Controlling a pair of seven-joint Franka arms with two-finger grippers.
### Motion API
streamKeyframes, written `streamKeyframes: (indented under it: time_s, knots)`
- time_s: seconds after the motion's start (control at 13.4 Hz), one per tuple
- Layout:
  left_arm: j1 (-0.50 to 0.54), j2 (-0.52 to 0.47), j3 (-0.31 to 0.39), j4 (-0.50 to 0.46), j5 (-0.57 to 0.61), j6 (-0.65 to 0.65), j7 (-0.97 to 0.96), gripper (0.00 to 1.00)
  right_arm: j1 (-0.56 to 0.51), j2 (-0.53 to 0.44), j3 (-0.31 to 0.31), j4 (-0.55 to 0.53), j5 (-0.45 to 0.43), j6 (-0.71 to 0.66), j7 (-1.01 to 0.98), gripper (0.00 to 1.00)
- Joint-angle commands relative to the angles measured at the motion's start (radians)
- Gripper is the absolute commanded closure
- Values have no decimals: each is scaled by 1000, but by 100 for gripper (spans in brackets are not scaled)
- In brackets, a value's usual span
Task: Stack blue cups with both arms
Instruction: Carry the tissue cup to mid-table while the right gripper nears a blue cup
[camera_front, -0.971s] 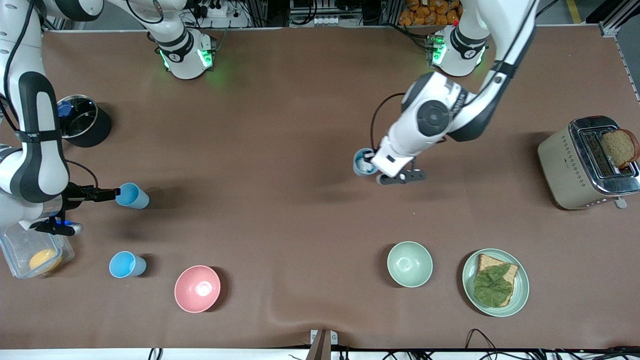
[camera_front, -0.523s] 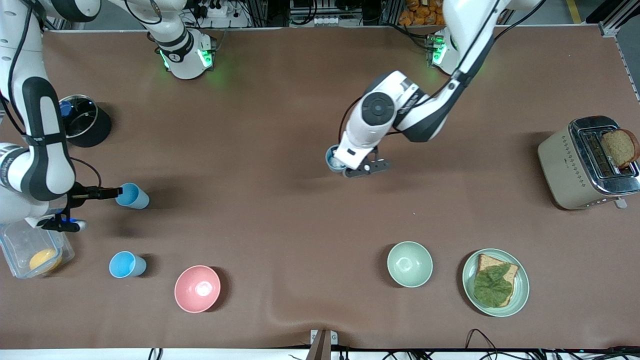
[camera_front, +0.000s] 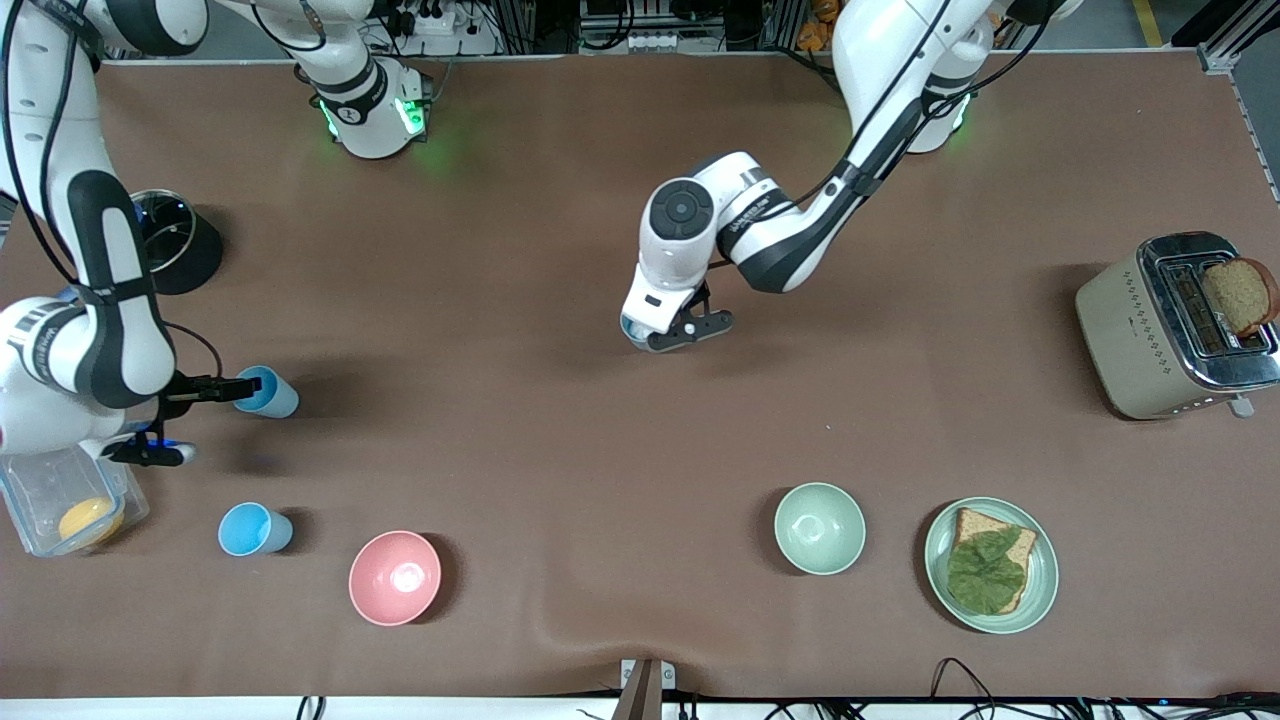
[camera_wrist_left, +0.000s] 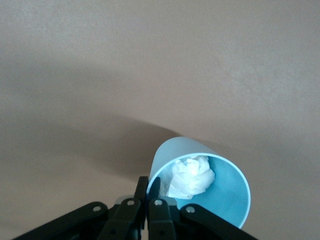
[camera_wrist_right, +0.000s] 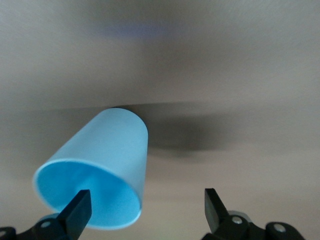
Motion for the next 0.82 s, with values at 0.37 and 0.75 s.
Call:
streamKeyframes:
  time_s: [0.37,0.75]
  knots:
    - [9,-48,6,22,39,-38,-109,0,-4,27,2,3,-1,10,-13,0]
    - [143,-232,3,54,25,-264,-10,0,-17,21,2,3,-8,-6,-13,99]
